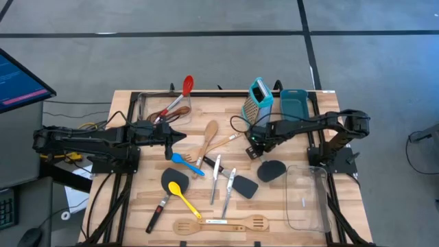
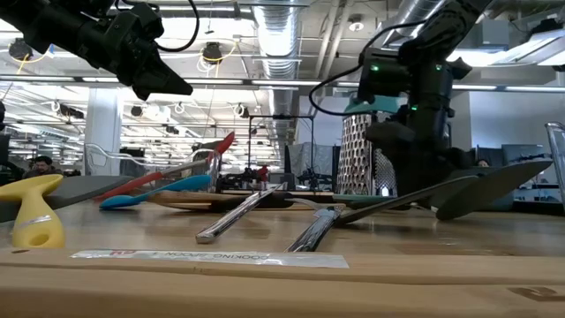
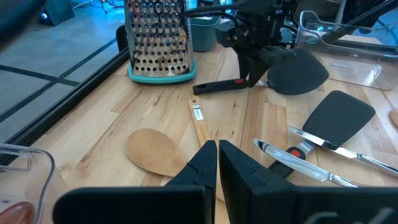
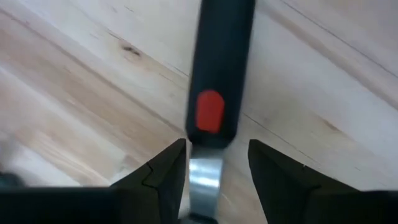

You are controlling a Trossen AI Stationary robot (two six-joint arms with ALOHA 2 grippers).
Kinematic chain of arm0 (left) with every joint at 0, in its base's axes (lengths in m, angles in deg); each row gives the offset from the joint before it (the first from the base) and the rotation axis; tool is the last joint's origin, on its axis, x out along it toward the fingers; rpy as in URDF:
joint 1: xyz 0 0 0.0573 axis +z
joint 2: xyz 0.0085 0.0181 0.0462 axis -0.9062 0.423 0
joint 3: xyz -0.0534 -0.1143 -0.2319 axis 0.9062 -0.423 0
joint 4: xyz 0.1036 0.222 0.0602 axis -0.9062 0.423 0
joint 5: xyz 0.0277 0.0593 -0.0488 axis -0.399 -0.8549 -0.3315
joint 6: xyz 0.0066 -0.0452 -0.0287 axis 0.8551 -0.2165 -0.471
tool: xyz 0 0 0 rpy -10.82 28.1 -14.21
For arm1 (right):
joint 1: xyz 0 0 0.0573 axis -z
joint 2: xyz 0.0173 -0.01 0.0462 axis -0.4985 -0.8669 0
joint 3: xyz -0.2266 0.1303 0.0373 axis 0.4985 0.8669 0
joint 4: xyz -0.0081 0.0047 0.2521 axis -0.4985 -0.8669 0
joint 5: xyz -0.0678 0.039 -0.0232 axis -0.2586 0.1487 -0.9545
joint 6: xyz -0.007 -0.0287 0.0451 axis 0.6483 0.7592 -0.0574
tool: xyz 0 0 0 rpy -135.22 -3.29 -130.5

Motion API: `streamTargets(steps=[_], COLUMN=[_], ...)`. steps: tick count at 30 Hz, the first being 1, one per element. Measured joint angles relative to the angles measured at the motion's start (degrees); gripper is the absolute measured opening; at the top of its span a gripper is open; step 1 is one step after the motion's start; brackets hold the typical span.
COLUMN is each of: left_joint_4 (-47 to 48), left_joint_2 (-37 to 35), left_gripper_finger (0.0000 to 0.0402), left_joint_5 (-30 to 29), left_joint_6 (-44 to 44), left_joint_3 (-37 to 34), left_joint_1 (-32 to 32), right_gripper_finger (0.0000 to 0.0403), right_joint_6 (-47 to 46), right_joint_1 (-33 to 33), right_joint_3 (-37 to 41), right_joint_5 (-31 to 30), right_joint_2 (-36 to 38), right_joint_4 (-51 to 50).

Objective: Pick & Place Kitchen Items
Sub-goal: Put the top right black turner spatula into the right transparent bin

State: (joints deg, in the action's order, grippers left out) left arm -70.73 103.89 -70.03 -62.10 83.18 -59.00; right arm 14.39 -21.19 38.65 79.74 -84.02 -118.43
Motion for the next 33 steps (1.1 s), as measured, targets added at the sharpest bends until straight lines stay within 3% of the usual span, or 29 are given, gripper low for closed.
streamTargets(steps=[10,16,33], left_joint_4=[0.0,0.0,0.0], left_joint_2=[0.0,0.0,0.0], left_gripper_finger=[0.0003,0.0003,0.0003], left_joint_5=[0.0,0.0,0.0], left_joint_6=[0.0,0.0,0.0], left_joint_3=[0.0,0.0,0.0], left_joint_1=[0.0,0.0,0.0], right_gripper_finger=[0.0188,0.0174,0.0133], right_joint_6=[-0.6,-1.1,-9.9], right_joint_1=[-0.9,-1.5,-7.0], right_joint_3=[-1.5,-5.1,-7.1], right_joint_5=[-0.4,-0.7,-4.9], right_joint_2=[0.0,0.0,0.0], right_joint_4=[-3.9,-9.1,-9.5])
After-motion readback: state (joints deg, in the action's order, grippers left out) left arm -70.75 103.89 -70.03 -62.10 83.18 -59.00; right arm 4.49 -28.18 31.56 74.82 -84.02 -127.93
